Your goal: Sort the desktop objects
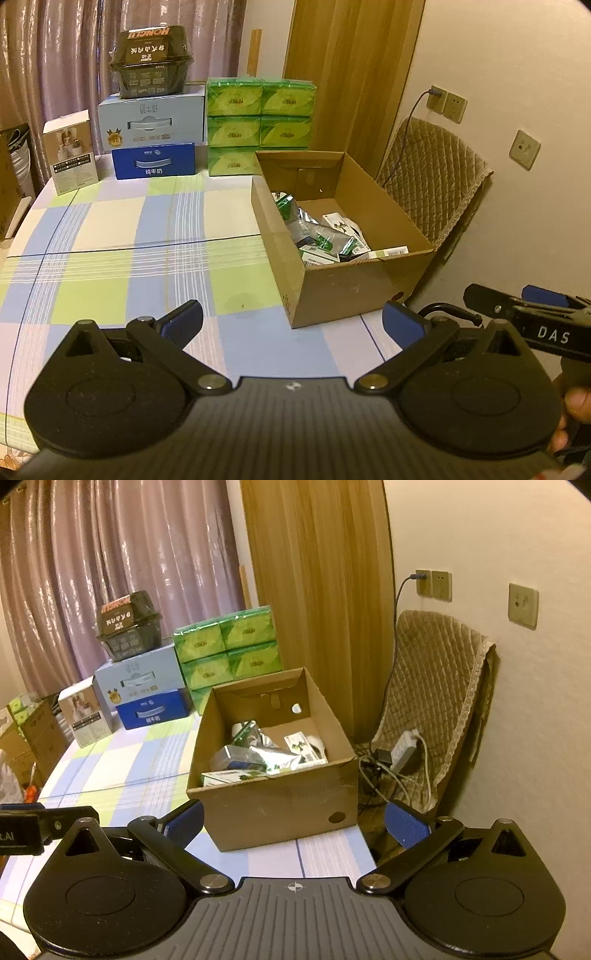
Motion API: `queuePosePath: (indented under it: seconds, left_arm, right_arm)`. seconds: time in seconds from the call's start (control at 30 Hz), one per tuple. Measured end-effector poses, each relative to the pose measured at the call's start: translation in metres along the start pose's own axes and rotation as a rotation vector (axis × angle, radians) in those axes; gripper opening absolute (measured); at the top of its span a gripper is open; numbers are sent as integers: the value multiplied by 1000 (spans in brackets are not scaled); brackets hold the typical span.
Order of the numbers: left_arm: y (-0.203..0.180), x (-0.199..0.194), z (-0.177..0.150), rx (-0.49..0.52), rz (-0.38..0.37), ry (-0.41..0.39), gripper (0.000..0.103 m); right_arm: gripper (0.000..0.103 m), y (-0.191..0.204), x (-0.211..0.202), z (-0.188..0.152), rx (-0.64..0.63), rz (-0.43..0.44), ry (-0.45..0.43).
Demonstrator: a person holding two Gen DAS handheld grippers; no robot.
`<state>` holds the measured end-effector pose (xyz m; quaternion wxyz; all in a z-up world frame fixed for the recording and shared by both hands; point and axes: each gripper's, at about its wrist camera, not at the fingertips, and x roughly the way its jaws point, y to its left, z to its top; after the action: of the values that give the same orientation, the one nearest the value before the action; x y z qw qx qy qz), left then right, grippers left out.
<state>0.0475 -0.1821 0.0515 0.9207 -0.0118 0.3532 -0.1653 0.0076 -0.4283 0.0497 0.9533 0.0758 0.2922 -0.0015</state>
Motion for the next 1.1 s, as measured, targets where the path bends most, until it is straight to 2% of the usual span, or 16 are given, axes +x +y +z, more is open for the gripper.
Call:
queuePosePath:
  seconds: [0.17, 1.1]
  left_arm:
    - [-3, 0, 0, 6, 29, -2, 102]
    - [-2, 13, -8, 7, 28, 44, 102]
  right_arm:
    - [101, -1, 0, 0, 10, 1, 3]
    - [101, 10, -1, -2, -12, 21, 22]
